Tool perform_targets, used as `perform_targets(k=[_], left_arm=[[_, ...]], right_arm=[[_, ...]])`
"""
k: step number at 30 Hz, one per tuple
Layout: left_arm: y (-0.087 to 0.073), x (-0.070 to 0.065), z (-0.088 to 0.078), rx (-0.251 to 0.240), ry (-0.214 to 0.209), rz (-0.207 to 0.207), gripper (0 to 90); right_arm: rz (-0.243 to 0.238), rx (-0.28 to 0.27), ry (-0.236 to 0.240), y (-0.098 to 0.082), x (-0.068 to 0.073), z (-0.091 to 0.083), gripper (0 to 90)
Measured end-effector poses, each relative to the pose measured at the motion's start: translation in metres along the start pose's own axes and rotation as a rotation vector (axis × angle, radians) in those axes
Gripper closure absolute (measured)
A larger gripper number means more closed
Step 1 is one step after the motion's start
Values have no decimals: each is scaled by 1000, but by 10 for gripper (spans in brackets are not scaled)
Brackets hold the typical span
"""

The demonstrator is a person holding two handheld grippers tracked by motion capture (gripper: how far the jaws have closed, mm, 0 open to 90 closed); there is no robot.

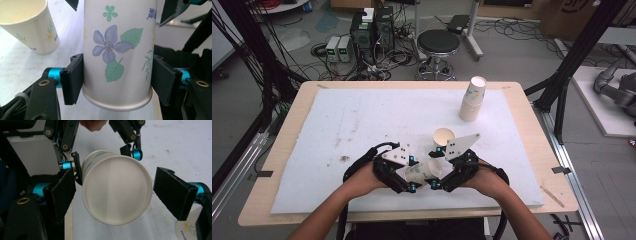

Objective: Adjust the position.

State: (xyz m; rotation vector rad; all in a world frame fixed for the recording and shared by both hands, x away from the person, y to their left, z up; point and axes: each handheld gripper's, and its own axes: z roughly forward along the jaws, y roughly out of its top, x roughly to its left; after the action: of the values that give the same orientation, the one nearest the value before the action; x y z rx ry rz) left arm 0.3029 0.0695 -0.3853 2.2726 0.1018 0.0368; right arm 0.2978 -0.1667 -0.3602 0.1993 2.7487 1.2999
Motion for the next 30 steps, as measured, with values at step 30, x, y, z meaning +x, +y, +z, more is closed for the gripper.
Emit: perform_targets(k=[30], left_arm=[[-5,3,-15,-37,-8,-1,152]], right_arm=[[-63,140,89,4,-5,8,375]])
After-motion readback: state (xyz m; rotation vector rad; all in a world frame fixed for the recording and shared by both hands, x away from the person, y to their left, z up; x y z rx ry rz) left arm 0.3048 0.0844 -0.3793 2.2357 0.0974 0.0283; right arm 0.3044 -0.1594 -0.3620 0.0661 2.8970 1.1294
